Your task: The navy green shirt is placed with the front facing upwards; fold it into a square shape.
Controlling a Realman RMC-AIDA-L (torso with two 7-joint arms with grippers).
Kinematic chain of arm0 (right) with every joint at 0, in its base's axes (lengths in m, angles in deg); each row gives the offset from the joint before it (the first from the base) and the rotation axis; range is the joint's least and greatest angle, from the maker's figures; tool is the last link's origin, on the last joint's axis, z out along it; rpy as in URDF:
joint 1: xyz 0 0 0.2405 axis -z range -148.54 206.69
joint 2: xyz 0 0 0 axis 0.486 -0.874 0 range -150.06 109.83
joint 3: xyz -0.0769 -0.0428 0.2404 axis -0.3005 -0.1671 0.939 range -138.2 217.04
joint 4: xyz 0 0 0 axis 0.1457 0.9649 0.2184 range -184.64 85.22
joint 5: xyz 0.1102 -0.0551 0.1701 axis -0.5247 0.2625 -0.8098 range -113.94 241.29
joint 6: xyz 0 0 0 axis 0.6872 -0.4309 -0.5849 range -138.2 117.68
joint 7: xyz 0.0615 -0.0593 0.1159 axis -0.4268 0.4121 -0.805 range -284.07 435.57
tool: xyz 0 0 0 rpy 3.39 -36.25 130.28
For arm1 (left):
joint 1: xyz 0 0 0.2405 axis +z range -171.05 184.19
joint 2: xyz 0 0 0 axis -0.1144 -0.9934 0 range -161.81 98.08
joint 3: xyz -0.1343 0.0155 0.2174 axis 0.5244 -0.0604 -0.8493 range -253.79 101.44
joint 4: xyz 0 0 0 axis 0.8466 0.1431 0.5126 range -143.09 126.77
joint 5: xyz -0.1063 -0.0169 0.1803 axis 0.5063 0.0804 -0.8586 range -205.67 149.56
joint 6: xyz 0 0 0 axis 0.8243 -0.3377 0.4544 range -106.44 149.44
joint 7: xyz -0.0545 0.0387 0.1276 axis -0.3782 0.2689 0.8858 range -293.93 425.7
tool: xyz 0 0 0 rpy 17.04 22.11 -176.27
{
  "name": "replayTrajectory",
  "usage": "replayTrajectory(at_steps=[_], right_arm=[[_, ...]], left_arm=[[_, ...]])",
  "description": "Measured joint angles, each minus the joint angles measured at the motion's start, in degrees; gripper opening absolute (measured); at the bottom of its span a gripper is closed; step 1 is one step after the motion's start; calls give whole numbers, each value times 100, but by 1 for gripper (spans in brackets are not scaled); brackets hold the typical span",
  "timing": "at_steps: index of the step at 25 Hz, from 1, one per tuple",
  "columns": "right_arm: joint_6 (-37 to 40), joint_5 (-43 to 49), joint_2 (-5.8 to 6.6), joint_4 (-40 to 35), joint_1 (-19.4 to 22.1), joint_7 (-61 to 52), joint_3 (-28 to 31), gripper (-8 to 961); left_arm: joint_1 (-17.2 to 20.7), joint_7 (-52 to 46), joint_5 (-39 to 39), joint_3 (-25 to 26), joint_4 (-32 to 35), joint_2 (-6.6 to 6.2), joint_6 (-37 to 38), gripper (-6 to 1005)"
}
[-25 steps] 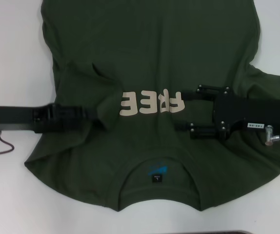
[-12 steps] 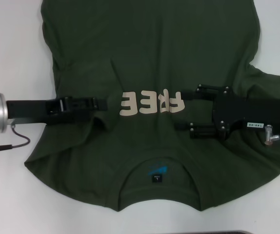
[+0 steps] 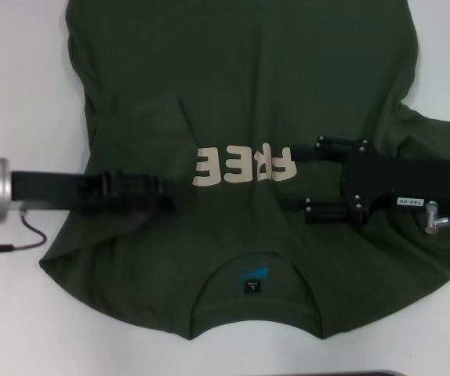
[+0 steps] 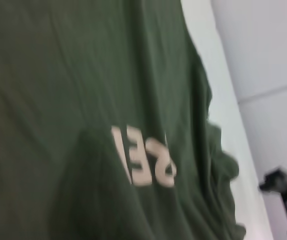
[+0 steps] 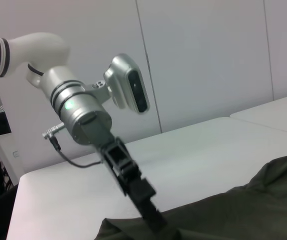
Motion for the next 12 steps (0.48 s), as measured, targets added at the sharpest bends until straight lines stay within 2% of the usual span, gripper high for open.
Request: replayTrajectory(at_steps=[3, 12], right_arm=[[1, -5, 0, 0, 15, 0, 0, 824], [-6, -12, 0, -5, 15, 0, 0, 824]], left_arm=[[25, -26, 21, 185, -159, 21, 227, 842], [27, -61, 21, -82, 98, 75, 231, 843]])
